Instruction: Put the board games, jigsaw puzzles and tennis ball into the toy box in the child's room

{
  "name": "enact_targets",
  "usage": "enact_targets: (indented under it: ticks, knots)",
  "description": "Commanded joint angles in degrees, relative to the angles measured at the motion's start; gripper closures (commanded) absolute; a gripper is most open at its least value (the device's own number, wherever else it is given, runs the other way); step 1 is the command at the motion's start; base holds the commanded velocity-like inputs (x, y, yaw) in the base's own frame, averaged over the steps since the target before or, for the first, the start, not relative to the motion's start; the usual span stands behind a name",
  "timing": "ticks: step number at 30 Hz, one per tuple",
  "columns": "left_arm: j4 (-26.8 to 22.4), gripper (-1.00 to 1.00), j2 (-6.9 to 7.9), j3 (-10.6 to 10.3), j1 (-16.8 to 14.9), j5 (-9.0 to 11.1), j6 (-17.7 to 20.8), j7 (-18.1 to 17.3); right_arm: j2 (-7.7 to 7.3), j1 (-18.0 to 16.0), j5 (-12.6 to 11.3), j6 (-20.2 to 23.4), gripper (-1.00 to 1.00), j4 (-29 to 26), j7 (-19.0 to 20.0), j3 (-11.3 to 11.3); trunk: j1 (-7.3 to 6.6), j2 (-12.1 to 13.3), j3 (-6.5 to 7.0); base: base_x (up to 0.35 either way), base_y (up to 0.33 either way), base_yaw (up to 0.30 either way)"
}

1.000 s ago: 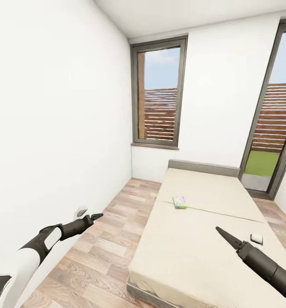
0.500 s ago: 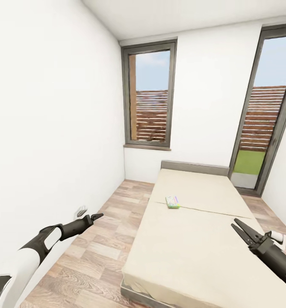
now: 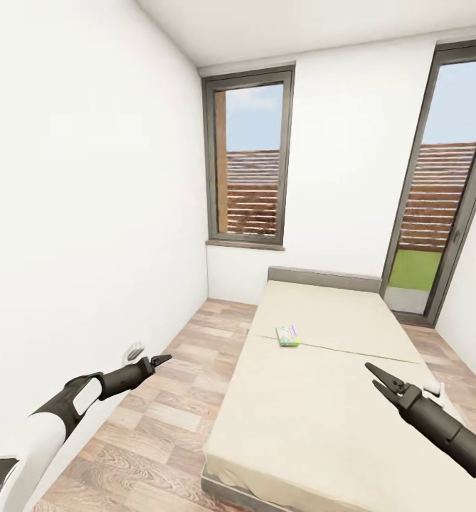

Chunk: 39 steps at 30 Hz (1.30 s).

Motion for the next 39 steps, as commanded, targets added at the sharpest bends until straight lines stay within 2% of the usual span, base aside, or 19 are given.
enact_targets:
  ticks: [1, 4, 8, 15, 23, 32, 39]
  knots:
    - [0.0, -1.00, 0.01, 0.2, 0.0, 0.2, 0.5, -0.1, 0.02, -0.1, 0.1, 0.2, -1.00, 0.0, 1.6, 0.4, 0.02, 0.0, -0.03, 0.000, 0.005, 0.000]
    - [0.0, -1.00, 0.03, 0.2, 0.0, 0.2, 0.5, -0.1, 0.03, -0.1, 0.2, 0.1, -1.00, -0.1, 3.9, 0.7, 0.02, 0.0, -0.03, 0.000, 0.003, 0.000]
    - [0.0, -1.00, 0.04, 0.2, 0.0, 0.2, 0.5, -0.1, 0.00, -0.1, 0.2, 0.0, -1.00, -0.1, 5.0, 0.7, 0.02, 0.0, -0.12, 0.000, 0.000, 0.000]
    - [0.0, -1.00, 0.09, 0.2, 0.0, 0.2, 0.5, -0.1, -0.04, -0.1, 0.2, 0.0, -1.00, -0.1, 5.4, 0.5, 0.02, 0.0, -0.67, 0.000, 0.000, 0.000]
    - [0.0, -1.00, 0.79, 0.2, 0.0, 0.3, 0.6, -0.1, -0.01, -0.1, 0.2, 0.0, -1.00, -0.1, 5.4, 0.6, 0.02, 0.0, -1.42, 0.000, 0.054, 0.000]
    - [0.0, -1.00, 0.83, 0.2, 0.0, 0.0, 0.6, -3.6, 0.00, -0.1, 0.2, 0.0, -1.00, 0.0, 5.5, 0.6, 0.02, 0.0, -2.27, 0.000, 0.043, 0.000]
    - [0.0, -1.00, 0.83, 0.1, 0.0, 0.0, 0.6, -4.0, 0.02, -0.1, 0.2, 0.0, -1.00, 0.0, 5.7, 0.6, 0.02, 0.0, -2.93, 0.000, 0.100, 0.000]
